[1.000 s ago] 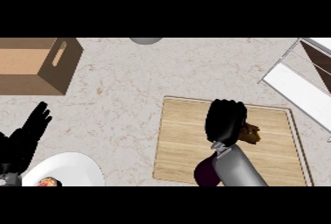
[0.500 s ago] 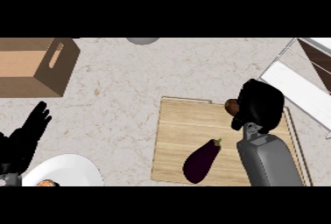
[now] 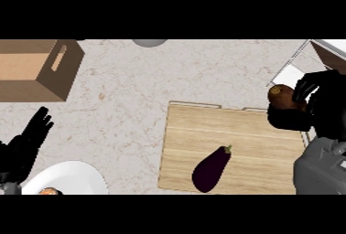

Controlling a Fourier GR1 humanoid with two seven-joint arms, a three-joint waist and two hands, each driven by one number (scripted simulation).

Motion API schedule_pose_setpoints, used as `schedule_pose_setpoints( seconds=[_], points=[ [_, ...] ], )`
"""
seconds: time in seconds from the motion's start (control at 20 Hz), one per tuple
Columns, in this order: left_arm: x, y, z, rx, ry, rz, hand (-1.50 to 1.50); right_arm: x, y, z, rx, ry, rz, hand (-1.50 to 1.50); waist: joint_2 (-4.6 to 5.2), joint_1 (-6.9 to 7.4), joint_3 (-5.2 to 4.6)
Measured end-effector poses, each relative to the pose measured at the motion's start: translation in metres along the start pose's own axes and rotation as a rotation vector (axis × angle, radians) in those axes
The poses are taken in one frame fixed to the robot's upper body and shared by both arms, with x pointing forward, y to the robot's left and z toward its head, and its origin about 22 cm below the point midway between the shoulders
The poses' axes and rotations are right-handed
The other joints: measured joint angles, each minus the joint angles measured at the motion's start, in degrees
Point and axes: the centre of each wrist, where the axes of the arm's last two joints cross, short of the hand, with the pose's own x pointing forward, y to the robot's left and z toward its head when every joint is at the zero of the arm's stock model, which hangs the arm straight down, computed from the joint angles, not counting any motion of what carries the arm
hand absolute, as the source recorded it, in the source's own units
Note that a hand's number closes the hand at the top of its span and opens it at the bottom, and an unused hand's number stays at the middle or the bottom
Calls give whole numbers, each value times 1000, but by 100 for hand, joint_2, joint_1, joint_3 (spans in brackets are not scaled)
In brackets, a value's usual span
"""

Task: Pick the sweet potato from the tray and place it in the tiered shelf

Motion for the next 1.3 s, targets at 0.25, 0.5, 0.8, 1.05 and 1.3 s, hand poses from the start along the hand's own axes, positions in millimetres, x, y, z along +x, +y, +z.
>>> schedule_pose_setpoints(
  seconds=[0.25, 0.5, 0.8, 1.05, 1.3],
  points=[
    [-5, -7, -9, 2, 0, -5, 0, 7, -50, 16, -102, -43, -151, 150, 11, 4, -5],
    [-4, 3, -7, -5, 0, -6, 0, 10, -90, 22, -188, -92, -220, 150, 11, 36, -7],
    [-2, -6, -6, -9, -2, -2, 0, 24, -127, 12, -305, -94, -189, 150, 7, 49, -11],
    [-5, -4, -4, -4, -3, -4, 0, 31, -152, -5, -359, -58, -80, 150, 4, 42, -13],
    [-8, -6, -10, -3, 0, -4, 0, 31, -171, -32, -351, 4, -3, 150, 23, 46, -11]
  ],
)
